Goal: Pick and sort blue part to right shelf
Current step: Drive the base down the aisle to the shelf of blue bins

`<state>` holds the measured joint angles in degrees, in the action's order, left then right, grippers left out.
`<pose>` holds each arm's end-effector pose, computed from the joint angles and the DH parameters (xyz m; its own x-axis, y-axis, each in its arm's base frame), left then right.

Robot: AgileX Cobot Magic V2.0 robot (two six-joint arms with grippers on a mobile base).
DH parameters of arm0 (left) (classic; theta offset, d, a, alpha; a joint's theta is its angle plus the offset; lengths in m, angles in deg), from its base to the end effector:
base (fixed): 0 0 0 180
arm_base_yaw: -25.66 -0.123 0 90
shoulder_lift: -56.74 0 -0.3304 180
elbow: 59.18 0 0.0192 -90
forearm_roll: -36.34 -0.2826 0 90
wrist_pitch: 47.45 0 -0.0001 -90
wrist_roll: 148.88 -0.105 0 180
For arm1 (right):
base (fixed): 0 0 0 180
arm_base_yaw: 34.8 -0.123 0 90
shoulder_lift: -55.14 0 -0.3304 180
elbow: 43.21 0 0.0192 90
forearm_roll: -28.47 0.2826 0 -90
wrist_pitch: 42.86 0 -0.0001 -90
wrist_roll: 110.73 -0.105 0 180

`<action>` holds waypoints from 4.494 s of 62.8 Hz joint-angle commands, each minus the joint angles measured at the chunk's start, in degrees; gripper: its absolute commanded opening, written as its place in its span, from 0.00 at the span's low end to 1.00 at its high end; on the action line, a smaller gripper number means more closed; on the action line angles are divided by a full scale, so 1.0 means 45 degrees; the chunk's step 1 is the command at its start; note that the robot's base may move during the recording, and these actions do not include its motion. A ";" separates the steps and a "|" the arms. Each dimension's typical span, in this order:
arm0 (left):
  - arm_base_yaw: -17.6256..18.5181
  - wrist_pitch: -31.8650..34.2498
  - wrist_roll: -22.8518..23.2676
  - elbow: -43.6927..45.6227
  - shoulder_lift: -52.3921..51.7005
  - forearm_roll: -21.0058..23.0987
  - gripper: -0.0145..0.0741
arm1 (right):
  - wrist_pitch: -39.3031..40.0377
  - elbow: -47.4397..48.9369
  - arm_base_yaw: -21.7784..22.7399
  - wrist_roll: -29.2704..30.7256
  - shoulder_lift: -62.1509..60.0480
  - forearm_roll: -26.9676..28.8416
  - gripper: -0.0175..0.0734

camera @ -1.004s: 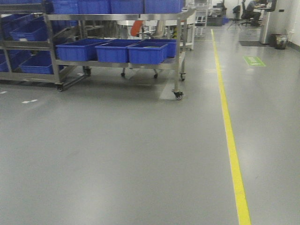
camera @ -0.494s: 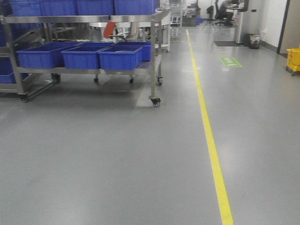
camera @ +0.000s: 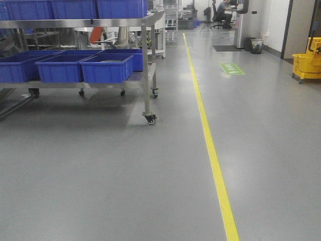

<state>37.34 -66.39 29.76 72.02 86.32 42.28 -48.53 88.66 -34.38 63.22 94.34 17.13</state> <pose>0.0871 -0.0216 0.3485 -0.1403 -0.0468 -0.9890 0.2252 0.9712 -0.0779 0.1302 -0.0030 0.3588 -0.0526 -0.0909 -0.9945 0.0220 0.9955 -0.0921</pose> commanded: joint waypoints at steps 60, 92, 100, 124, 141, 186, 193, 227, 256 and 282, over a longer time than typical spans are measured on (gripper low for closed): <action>0.0004 0.1082 -0.0010 0.0384 0.0098 0.0065 0.48 | 0.1260 0.0403 0.0079 0.0057 0.0009 -0.0135 0.57; 0.0004 0.1082 -0.0010 0.0384 0.0098 0.0065 0.48 | 0.1260 0.0403 0.0079 0.0057 0.0006 -0.0135 0.57; 0.0004 0.1082 -0.0010 0.0384 0.0098 0.0065 0.48 | 0.1260 0.0403 0.0079 0.0057 0.0006 -0.0135 0.57; 0.0004 0.1082 -0.0010 0.0384 0.0098 0.0065 0.48 | 0.1260 0.0403 0.0079 0.0057 0.0006 -0.0135 0.57; 0.0004 0.1082 -0.0010 0.0384 0.0098 0.0065 0.48 | 0.1260 0.0403 0.0079 0.0057 0.0006 -0.0135 0.57; 0.0004 0.1082 -0.0010 0.0384 0.0098 0.0065 0.48 | 0.1260 0.0403 0.0079 0.0057 0.0006 -0.0135 0.57; 0.0004 0.1082 -0.0010 0.0384 0.0098 0.0065 0.48 | 0.1260 0.0403 0.0079 0.0057 0.0006 -0.0135 0.57; 0.0004 0.1062 -0.0010 0.0384 0.0098 0.0065 0.48 | 0.1155 0.0403 0.0079 0.0057 0.0006 -0.0135 0.57; 0.0004 0.1062 -0.0010 0.0384 0.0098 0.0065 0.48 | 0.1145 0.0403 0.0079 0.0057 0.0006 -0.0135 0.57; 0.0004 0.1062 -0.0010 0.0384 0.0098 0.0065 0.48 | 0.1145 0.0403 0.0079 0.0057 0.0006 -0.0135 0.57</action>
<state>37.34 -66.39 29.76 72.02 86.32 42.28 -48.40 88.66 -34.38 63.22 94.34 17.13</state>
